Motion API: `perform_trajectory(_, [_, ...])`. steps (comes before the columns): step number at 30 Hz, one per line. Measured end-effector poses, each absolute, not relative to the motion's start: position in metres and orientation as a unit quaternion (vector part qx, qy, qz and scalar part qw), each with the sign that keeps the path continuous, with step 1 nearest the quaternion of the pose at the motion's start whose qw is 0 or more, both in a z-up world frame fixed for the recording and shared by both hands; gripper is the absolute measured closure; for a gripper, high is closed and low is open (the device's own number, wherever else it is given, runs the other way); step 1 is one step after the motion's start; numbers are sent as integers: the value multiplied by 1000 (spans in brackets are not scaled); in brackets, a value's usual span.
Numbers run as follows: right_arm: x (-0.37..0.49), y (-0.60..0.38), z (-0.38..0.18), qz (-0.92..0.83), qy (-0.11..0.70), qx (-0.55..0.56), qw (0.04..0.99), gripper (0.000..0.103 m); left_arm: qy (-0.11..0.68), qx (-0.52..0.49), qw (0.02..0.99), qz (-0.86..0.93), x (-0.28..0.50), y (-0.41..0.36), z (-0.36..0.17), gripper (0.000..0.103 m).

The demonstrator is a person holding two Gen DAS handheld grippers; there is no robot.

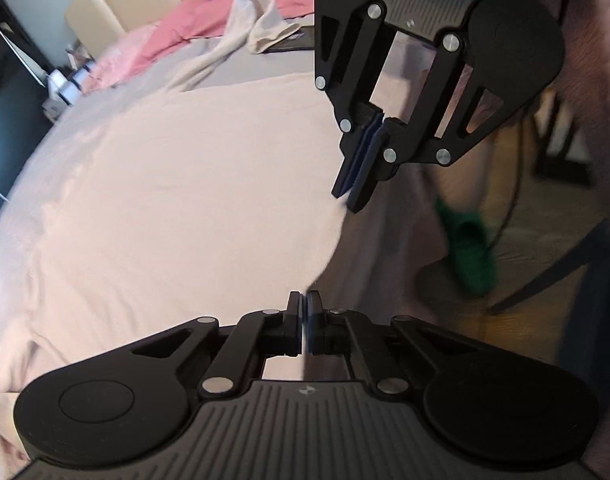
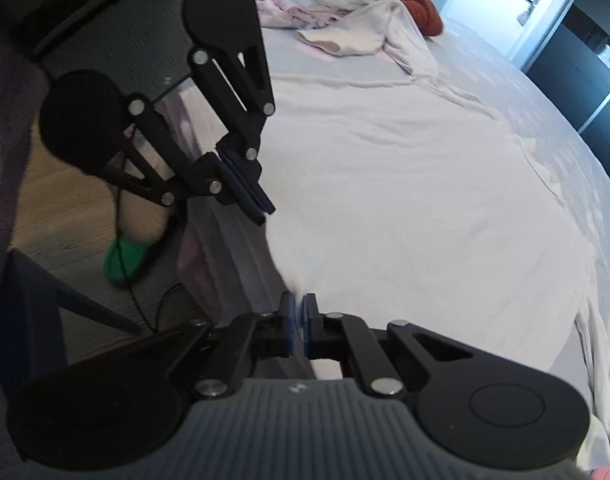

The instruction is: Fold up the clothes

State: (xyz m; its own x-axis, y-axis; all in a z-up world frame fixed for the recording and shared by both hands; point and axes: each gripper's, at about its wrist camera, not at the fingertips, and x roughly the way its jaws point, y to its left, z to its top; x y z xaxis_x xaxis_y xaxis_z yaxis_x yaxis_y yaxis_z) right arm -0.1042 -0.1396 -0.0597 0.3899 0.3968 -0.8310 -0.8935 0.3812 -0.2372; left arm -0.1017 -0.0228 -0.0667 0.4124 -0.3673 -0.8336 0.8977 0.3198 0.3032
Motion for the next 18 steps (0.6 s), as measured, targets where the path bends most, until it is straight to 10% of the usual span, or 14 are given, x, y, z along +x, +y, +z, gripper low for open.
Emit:
perform_trajectory(13, [-99,-137,-89,419,379,-365,740,98,407,346,736,-416,-71,-22,-89,100])
perform_trajectory(16, [-94,-144,-83,409,408,-337,744,81,422,311,740,-422,-66,-15,-74,64])
perform_trajectory(18, [-91,-154,-69,397,416,-320,753,65,423,278,751,-425,-58,-8,-58,61])
